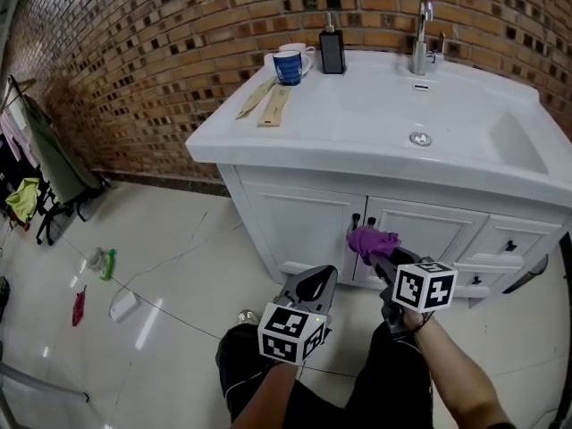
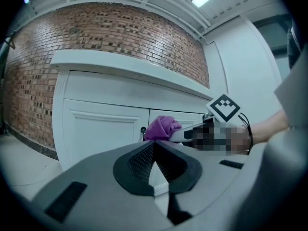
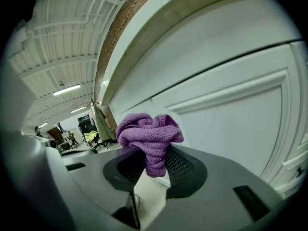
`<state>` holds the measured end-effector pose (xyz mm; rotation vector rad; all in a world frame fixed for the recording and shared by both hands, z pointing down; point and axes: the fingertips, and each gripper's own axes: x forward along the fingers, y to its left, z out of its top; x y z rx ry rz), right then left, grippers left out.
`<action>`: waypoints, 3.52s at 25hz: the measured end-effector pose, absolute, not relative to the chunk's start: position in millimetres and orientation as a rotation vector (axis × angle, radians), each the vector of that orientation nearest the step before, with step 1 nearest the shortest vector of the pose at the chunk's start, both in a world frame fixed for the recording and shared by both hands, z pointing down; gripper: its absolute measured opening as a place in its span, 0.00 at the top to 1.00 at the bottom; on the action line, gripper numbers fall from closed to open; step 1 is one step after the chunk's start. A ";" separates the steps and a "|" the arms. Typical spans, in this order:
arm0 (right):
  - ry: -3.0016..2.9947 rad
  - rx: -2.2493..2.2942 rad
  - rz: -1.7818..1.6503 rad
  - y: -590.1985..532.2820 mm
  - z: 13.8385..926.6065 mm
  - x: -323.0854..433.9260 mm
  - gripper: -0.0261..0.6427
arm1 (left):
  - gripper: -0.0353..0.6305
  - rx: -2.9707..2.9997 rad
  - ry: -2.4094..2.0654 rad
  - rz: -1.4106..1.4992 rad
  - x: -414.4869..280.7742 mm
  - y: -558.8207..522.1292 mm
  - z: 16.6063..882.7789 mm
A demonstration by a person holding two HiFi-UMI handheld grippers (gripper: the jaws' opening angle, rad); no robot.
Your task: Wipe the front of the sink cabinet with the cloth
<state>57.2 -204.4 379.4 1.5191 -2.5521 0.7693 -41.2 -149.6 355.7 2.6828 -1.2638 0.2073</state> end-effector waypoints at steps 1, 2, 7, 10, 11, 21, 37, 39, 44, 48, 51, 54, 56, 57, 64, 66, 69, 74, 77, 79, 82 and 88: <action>-2.564 1.526 0.759 -207.7 368.4 59.8 0.79 | 0.94 2.683 -1.271 0.198 -38.9 -147.8 350.4; -2.574 1.533 0.745 -211.3 358.0 61.8 0.79 | 0.94 2.687 -1.276 0.196 -36.6 -146.2 345.3; -2.581 1.558 0.663 -232.0 328.3 62.8 0.79 | 0.94 2.726 -1.285 0.211 -26.1 -137.5 324.2; -2.554 1.578 0.654 -244.2 328.3 64.4 0.79 | 0.94 2.747 -1.289 0.224 -21.1 -136.4 317.7; -2.542 1.587 0.660 -246.9 329.7 67.3 0.79 | 0.94 2.751 -1.289 0.228 -19.0 -136.4 316.6; -2.459 1.718 0.751 -233.5 337.1 138.6 0.79 | 0.94 2.797 -1.211 0.229 23.7 -133.9 319.4; -2.272 2.008 0.762 -182.3 340.8 303.7 0.79 | 0.94 2.880 -0.967 0.232 136.8 -110.3 331.6; -2.266 2.032 0.769 -175.6 339.6 317.5 0.79 | 0.94 2.888 -0.948 0.244 147.9 -106.1 330.9; -2.208 2.067 0.798 -159.8 358.4 342.3 0.79 | 0.94 2.912 -0.922 0.269 159.7 -98.3 326.8; -2.150 2.077 0.863 -158.4 385.8 352.5 0.79 | 0.94 2.916 -0.909 0.290 158.8 -99.5 334.8; -2.153 2.047 0.847 -161.2 388.1 342.2 0.79 | 0.94 2.890 -0.913 0.294 154.0 -102.9 344.4; -2.209 1.986 0.818 -159.2 380.8 319.0 0.79 | 0.94 2.876 -0.923 0.280 149.8 -105.8 346.9; -2.264 1.920 0.793 -160.3 376.8 294.3 0.79 | 0.94 2.865 -0.936 0.276 145.3 -108.4 349.1; -2.290 1.880 0.784 -162.4 376.3 279.6 0.79 | 0.94 2.856 -0.947 0.277 141.5 -109.9 351.2; -2.433 1.619 0.723 -191.3 362.4 169.9 0.79 | 0.94 2.798 -1.055 0.229 99.8 -124.3 350.5; -2.462 1.558 0.711 -200.3 359.1 142.6 0.79 | 0.94 2.780 -1.082 0.221 87.6 -128.0 351.9; -2.481 1.487 0.709 -217.2 361.8 111.6 0.79 | 0.94 2.742 -1.143 0.223 68.2 -138.0 355.7; -2.479 1.439 0.727 -240.8 375.4 82.9 0.79 | 0.94 2.707 -1.176 0.283 48.3 -143.6 367.7; -2.482 1.462 0.727 -247.8 378.4 89.6 0.79 | 0.94 2.715 -1.161 0.310 48.1 -144.4 373.8; -2.477 1.486 0.733 -247.5 381.4 102.0 0.79 | 0.94 2.723 -1.146 0.319 51.8 -145.2 376.4; -2.458 1.530 0.734 -242.9 386.5 124.9 0.79 | 0.94 2.744 -1.111 0.332 63.9 -144.3 378.4; -2.390 1.678 0.768 -224.1 392.3 190.0 0.79 | 0.94 2.790 -1.010 0.356 96.9 -133.6 383.5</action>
